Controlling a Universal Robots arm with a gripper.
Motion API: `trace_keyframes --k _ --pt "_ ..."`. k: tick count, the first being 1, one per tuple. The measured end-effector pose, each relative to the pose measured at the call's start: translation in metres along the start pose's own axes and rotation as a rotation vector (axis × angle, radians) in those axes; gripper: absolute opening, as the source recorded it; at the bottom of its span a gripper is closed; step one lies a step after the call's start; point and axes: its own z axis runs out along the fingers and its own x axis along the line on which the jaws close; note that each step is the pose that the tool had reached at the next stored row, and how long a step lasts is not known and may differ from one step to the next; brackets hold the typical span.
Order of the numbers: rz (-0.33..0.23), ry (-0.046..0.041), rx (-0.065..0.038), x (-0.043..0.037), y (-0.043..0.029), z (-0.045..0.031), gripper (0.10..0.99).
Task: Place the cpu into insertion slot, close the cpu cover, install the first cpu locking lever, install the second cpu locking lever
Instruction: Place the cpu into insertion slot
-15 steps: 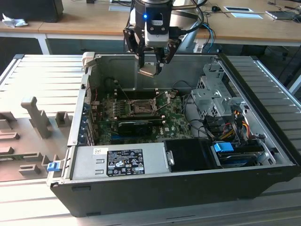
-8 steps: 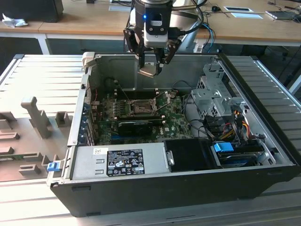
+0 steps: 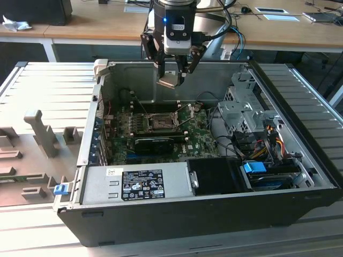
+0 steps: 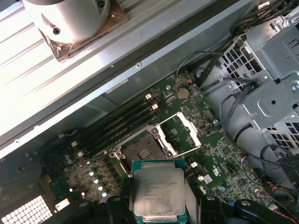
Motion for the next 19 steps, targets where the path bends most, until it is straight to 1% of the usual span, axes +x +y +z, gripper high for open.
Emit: trace_keyframes --k 19 --pt "0.018 -0.0016 0.0 0.0 -0.0001 0.0007 0.529"
